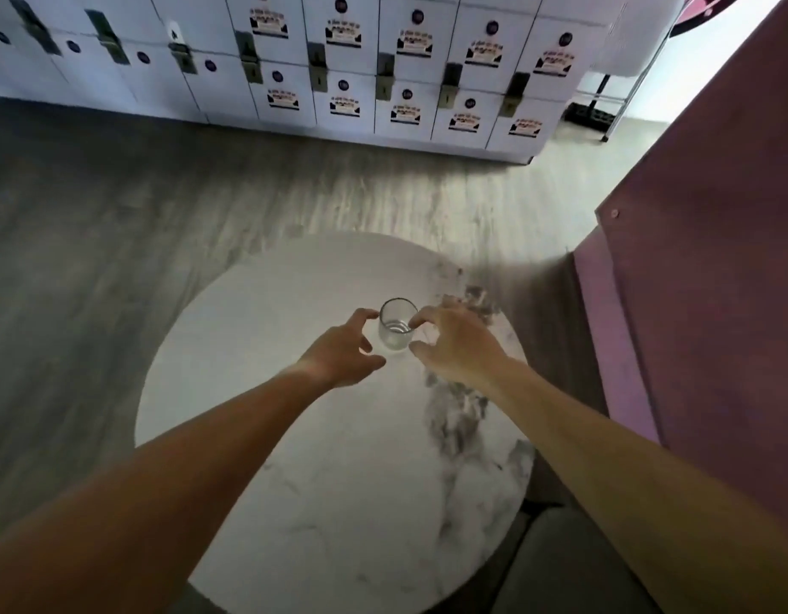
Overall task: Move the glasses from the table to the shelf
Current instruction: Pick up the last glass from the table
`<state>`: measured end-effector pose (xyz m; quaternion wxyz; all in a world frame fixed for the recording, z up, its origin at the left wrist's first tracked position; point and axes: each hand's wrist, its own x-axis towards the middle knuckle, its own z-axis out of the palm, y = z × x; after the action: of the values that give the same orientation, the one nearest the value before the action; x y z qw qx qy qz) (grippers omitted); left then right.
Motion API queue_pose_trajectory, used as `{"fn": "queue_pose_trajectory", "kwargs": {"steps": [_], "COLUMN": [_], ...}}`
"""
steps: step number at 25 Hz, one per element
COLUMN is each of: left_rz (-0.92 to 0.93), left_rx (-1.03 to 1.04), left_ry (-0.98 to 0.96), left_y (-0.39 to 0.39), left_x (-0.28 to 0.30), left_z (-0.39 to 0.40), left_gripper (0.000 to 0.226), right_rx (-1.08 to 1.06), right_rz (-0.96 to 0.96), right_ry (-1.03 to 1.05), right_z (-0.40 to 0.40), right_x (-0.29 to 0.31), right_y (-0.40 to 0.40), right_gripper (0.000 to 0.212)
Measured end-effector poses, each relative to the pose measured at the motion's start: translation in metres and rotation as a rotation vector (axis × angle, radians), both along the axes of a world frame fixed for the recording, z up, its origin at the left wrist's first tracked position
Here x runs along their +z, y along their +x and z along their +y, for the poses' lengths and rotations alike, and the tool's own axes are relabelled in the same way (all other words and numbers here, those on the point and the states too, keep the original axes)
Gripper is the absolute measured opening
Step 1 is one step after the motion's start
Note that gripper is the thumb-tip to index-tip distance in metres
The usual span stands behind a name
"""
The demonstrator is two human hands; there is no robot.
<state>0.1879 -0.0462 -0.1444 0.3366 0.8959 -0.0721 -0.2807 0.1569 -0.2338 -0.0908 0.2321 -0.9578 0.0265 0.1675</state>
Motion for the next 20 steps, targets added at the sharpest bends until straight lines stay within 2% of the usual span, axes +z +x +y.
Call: {"fn": "queue_pose_trajectory", "kwargs": {"steps": [3,7,12,16,20], "left_rz": [-0.013,-0.002,-0.034,-0.022,-0.141], "left_rx": [0.021,0.03,0.03,-0.019,-0.076], "left_ry": [-0.033,-0.076,-0.081,-0.084,-0.149], "left_y": [0.012,0.019,0.02,0.01,0.006], "left_x": [-0.027,-0.047,-0.051,-0.026,0.031], "left_z": [-0.009,-0.016,-0.019,-0.02,-0.042], "left_gripper": [0.069,0.062,0.06,0.066,0.067], "right_rx": [0.016,0.033,0.051,0.02,-0.054], "right_rz": [-0.029,-0.068,-0.161,-0.18,-0.226], "right_ry": [0.009,0.029,0.074,0.071,0.091], "right_z": [0.001,0.002,0.004,0.002,-0.018], "right_x": [-0.021,-0.043,-0.05,-0.024,0.029], "right_y": [0.013,0.018,0.015,0.004,-0.013], "right_gripper": [0.035,0.025,0.014,0.011,0.013]}}
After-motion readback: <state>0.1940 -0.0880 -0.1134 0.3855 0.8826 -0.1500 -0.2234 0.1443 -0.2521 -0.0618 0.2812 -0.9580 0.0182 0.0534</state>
